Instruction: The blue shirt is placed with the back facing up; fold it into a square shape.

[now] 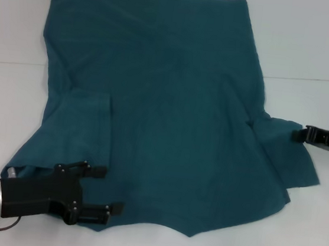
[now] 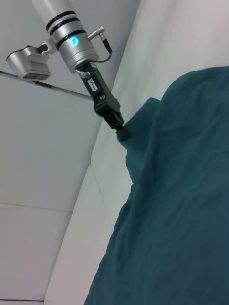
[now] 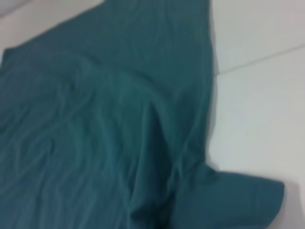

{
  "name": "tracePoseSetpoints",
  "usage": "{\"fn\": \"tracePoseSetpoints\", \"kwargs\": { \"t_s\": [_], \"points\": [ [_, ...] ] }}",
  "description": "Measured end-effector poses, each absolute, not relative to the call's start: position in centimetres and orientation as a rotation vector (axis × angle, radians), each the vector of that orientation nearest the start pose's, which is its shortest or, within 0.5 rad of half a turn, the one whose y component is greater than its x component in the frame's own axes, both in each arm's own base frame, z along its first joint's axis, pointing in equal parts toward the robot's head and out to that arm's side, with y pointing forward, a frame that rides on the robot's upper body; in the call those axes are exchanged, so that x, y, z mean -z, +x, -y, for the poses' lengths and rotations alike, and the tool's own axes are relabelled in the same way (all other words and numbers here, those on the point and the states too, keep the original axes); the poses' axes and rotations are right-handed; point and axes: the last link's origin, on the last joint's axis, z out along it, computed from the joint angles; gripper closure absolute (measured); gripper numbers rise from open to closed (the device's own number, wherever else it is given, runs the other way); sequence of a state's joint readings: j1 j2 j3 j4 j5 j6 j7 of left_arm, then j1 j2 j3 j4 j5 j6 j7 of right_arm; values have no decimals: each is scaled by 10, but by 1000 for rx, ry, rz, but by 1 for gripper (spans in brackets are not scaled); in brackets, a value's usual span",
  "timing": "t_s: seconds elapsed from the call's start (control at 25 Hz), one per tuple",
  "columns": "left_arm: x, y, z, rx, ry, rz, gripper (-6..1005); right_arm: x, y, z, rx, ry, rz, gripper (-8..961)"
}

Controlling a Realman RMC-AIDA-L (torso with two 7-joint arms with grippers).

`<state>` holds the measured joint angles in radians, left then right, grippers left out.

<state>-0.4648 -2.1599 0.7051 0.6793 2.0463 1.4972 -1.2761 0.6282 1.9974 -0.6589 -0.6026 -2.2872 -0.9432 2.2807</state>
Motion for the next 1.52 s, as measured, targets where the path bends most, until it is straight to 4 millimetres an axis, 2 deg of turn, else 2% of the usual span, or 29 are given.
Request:
{"fn": "tracePoseSetpoints", "kwargs": {
  "t_s": [0.32,0.76,0.96,1.2,1.52],
  "points": [
    [34,-272,-308,641,-2724,593,92,-49,341,-398,-473,-1841,-1521,949],
    [34,-270,-309,658,-2717,619,96,-74,349,-392,-567,-1799,-1458,950],
    [35,-270,-310,661,-2717,642,98,-84,341,-398,-585,-1819,-1415,949],
    [35,-269,-310,665,-2715,657,100,-94,320,-414,-609,-1873,-1360,939],
    [35,-268,-310,686,-2705,684,104,-88,297,-428,-625,-1944,-1328,927]
  ]
}}
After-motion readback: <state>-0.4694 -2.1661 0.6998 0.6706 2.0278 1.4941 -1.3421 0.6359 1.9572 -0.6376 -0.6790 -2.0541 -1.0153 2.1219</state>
